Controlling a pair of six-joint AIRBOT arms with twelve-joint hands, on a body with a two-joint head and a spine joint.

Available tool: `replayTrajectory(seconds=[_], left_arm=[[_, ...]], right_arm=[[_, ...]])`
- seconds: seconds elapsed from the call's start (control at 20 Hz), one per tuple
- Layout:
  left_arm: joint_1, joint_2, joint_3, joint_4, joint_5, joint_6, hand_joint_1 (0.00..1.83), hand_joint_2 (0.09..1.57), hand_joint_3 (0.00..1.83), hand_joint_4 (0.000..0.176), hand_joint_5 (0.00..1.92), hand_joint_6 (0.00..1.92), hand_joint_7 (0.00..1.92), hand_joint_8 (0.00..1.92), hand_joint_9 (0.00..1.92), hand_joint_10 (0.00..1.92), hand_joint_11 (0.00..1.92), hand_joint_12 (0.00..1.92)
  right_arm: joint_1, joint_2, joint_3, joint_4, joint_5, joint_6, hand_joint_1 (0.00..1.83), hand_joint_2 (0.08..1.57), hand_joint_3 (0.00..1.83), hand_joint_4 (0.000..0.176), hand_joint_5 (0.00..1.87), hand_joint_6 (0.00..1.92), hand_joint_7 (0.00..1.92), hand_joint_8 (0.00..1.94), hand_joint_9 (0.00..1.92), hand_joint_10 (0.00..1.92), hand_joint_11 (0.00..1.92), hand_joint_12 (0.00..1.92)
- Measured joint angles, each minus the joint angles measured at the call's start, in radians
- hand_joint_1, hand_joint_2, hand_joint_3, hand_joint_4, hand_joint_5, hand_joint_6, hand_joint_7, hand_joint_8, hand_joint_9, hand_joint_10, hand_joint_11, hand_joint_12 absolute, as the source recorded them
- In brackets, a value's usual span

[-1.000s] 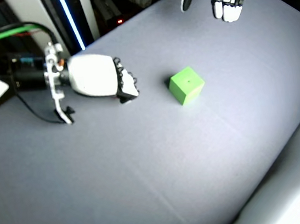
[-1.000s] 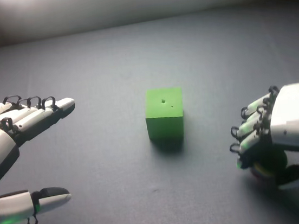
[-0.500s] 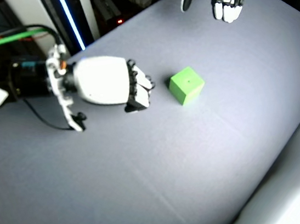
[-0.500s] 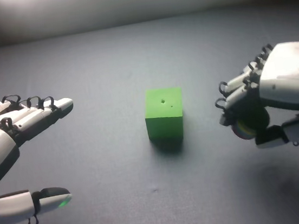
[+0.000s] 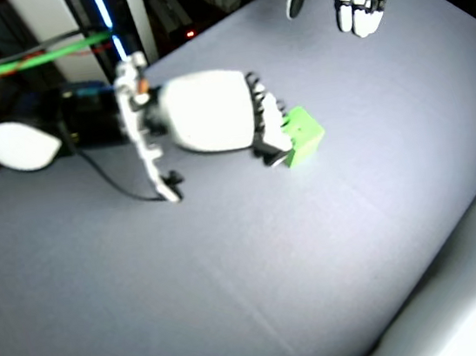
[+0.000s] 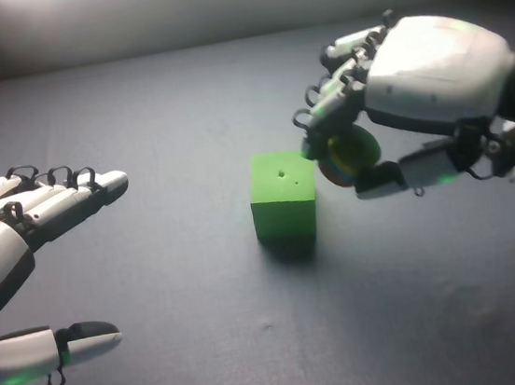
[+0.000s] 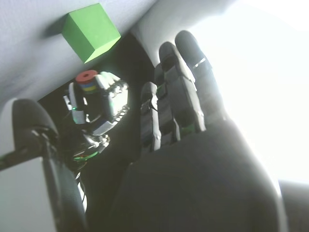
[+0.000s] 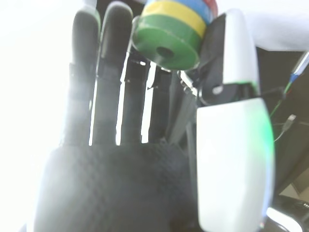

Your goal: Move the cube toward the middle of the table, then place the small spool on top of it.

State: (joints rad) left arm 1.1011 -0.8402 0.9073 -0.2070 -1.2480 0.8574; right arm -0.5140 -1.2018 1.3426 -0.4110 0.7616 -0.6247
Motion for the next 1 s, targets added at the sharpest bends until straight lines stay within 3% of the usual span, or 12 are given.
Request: replayTrajectory(seconds=[0.05,0.15,0.2,0.35,0.4,0.45,0.5,0.6,0.65,0.7,0.75,1.0], left_arm=[[0.0,0.0,0.001,0.0,0.003,-0.002,0.82,0.95,0.0,0.088,0.27,0.0,0.37,0.0,0.48,0.0,0.17,0.87],[-0.002,-0.005,0.005,0.003,0.003,-0.004,0.85,0.94,0.0,0.078,0.28,0.01,0.38,0.0,0.48,0.0,0.16,0.89],[-0.003,-0.006,0.005,0.005,0.006,-0.007,0.86,0.94,0.0,0.078,0.28,0.0,0.39,0.01,0.48,0.0,0.16,0.89],[-0.003,-0.006,0.007,0.013,0.008,-0.011,0.87,0.94,0.0,0.075,0.29,0.0,0.39,0.0,0.48,0.0,0.14,0.94],[-0.009,-0.006,0.009,0.013,0.01,-0.014,0.85,0.94,0.0,0.077,0.29,0.0,0.39,0.0,0.48,0.0,0.15,0.94],[-0.011,-0.013,0.016,0.013,0.01,-0.018,0.84,0.94,0.0,0.069,0.3,0.01,0.4,0.0,0.48,0.01,0.16,0.94],[-0.013,-0.016,0.017,0.012,0.013,-0.021,0.86,0.94,0.0,0.064,0.3,0.0,0.39,0.0,0.48,0.0,0.17,0.9],[-0.016,-0.018,0.017,0.016,0.023,-0.021,0.84,0.94,0.0,0.082,0.3,0.0,0.38,0.0,0.48,0.0,0.16,0.89],[-0.016,-0.018,0.017,0.024,0.023,-0.021,0.85,0.94,0.0,0.07,0.31,0.0,0.38,0.0,0.47,0.0,0.15,0.89],[-0.016,-0.018,0.017,0.026,0.023,-0.025,0.83,0.94,0.0,0.071,0.3,0.0,0.38,0.0,0.48,0.0,0.16,0.89],[-0.016,-0.019,0.018,0.025,0.023,-0.025,0.83,0.95,0.0,0.068,0.31,0.0,0.39,0.0,0.48,0.0,0.16,0.9],[-0.016,-0.024,0.021,0.019,0.028,-0.028,0.83,0.95,0.0,0.071,0.29,0.0,0.39,0.0,0.47,0.0,0.11,1.01]], right_arm=[[0.011,-0.01,0.009,0.002,-0.004,0.0,1.24,1.07,0.0,0.006,1.01,0.94,1.17,0.67,1.09,0.35,0.56,1.24],[0.027,-0.034,0.03,0.004,-0.019,0.0,1.25,1.04,0.0,0.017,1.09,0.84,1.25,0.49,1.17,0.22,0.49,1.23],[0.036,-0.051,0.041,0.004,-0.034,0.0,1.26,1.03,0.0,0.008,1.09,0.84,1.29,0.43,1.21,0.18,0.59,1.17],[0.057,-0.097,0.072,-0.019,-0.083,0.0,1.27,1.02,0.0,0.0,1.1,0.8,1.34,0.35,1.23,0.08,0.38,1.22],[0.063,-0.111,0.082,-0.027,-0.096,0.0,1.37,1.02,0.01,0.0,1.11,0.74,1.43,0.11,1.08,0.79,0.58,1.28],[0.067,-0.124,0.092,-0.031,-0.108,0.0,1.4,1.02,0.0,0.0,1.12,0.69,1.44,0.07,1.07,0.94,0.71,1.25],[0.075,-0.137,0.1,-0.039,-0.113,0.001,1.4,1.03,0.0,0.0,1.12,0.67,1.36,0.26,1.04,1.0,0.75,1.21],[0.082,-0.149,0.112,-0.045,-0.124,0.004,1.4,1.03,0.0,0.0,1.13,0.67,1.29,0.38,1.01,1.06,0.74,1.18],[0.088,-0.158,0.118,-0.05,-0.131,0.005,1.3,1.01,0.0,0.0,1.24,0.49,1.24,0.58,1.03,0.8,0.74,1.25],[0.093,-0.164,0.122,-0.052,-0.139,0.005,1.38,1.03,0.0,0.0,1.2,0.54,1.22,0.57,0.99,1.02,0.68,1.26],[0.098,-0.166,0.124,-0.056,-0.144,0.005,1.39,1.04,0.0,0.0,1.17,0.58,1.22,0.58,0.98,1.07,0.67,1.28],[0.101,-0.17,0.125,-0.064,-0.152,0.006,1.39,1.05,0.0,0.0,1.12,0.71,1.21,0.56,0.97,1.1,0.64,1.31]])
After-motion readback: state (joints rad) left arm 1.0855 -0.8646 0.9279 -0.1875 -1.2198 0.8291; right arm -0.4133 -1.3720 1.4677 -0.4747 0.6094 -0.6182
